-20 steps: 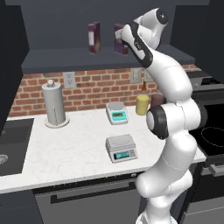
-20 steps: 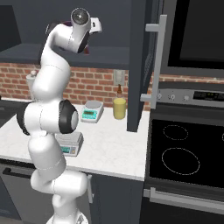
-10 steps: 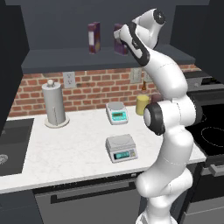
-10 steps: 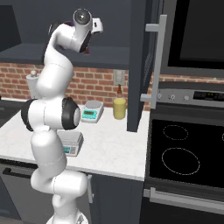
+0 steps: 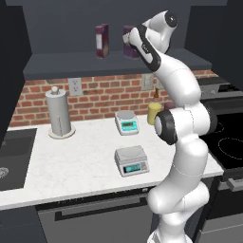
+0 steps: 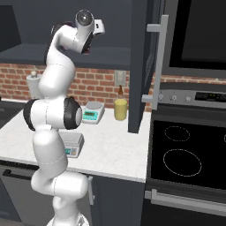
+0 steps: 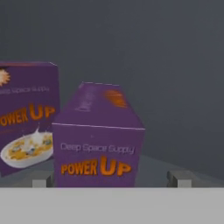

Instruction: Pick the cereal and place it on the digital scale for weighing, and close the cabinet.

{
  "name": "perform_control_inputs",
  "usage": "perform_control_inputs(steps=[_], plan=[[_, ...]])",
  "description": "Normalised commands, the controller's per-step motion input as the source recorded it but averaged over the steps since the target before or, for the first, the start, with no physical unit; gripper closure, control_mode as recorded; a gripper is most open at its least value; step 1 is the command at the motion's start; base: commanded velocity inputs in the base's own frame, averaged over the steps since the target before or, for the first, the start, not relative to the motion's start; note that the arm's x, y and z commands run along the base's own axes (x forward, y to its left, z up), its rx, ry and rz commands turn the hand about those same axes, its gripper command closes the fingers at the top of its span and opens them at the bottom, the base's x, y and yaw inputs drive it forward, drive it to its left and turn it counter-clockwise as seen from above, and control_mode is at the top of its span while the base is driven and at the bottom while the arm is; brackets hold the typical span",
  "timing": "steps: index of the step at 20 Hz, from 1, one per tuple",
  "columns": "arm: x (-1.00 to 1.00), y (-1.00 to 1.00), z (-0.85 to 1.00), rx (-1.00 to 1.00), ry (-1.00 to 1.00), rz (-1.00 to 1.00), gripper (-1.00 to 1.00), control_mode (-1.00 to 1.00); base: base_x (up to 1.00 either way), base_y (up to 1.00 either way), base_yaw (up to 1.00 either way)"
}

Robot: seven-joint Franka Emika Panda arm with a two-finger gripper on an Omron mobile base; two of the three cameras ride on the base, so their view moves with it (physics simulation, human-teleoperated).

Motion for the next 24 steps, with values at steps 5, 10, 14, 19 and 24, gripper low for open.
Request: perform_control_inputs(steps=[5, 10, 14, 19, 24], plan=[[0.0, 0.18, -0.09, 0.0, 0.0, 0.0, -1.0, -1.0, 0.0, 0.0, 0.0], [0.0, 0.23, -0.07, -0.01, -0.01, 0.0, 1.0, -1.0, 0.0, 0.0, 0.0], [0.0, 0.01, 0.0, 0.0, -0.01, 0.0, 1.0, -1.0, 0.0, 0.0, 0.0], [0.0, 0.0, 0.0, 0.0, -0.04, 0.0, 1.0, -1.0, 0.0, 0.0, 0.0], [-0.1, 0.0, 0.0, 0.0, -0.09, 0.0, 1.0, -1.0, 0.0, 0.0, 0.0]])
